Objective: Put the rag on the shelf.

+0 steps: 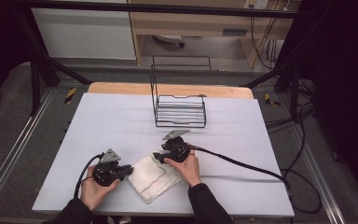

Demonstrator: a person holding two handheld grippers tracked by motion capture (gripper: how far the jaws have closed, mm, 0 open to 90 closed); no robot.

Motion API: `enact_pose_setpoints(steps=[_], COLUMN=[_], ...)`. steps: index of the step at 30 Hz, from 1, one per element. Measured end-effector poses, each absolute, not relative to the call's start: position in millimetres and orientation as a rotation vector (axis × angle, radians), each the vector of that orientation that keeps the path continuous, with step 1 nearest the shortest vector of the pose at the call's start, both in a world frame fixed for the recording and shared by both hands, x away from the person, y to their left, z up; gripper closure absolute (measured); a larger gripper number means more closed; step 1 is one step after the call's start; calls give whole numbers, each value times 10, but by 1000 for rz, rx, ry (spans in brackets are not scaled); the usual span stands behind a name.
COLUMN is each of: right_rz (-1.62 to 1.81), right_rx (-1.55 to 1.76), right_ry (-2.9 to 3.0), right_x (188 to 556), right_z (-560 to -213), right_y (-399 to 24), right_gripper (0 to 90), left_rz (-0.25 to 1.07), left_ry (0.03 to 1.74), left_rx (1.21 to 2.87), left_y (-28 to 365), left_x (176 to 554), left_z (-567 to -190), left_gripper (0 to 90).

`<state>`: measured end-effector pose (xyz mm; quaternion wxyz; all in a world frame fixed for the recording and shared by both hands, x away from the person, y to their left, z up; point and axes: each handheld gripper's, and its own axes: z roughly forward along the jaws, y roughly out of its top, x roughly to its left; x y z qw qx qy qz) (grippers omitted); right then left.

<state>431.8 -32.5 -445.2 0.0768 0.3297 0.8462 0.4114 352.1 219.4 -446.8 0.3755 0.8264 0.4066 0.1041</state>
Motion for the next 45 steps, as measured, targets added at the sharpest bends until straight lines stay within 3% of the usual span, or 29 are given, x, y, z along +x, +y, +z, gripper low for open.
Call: enact_pose_setpoints(steps=[5,10,16,26,41,45], right_rz=[1209,1240,1246,1219,1168,1183], right_rx=[990,1028,1042,1138,1260,1263], right_ry=[2562,2632,2635,2489,2342,2325], right_x=[4364,4383,4363,4276,4087,4062], right_z=[-4502,-4524,-4499,-4361,-4420,-4458], right_y=[-257,-254,-259,-468,-920,-962], right_gripper=[538,702,821,836,831,817], left_rz=[270,271,280,326,222,258], left_ry=[1038,1041,1049,1048,1078,1048], left_rx=[2116,2113,2109,2028,2015,2057], left_y=[2188,2192,2214,2275,2018,1877], left_x=[3519,3523,3534,3551,3870,3936], left_z=[-4468,-4470,-4464,-4349,-4275,-4308], left_gripper=[813,796,727,435,234,186])
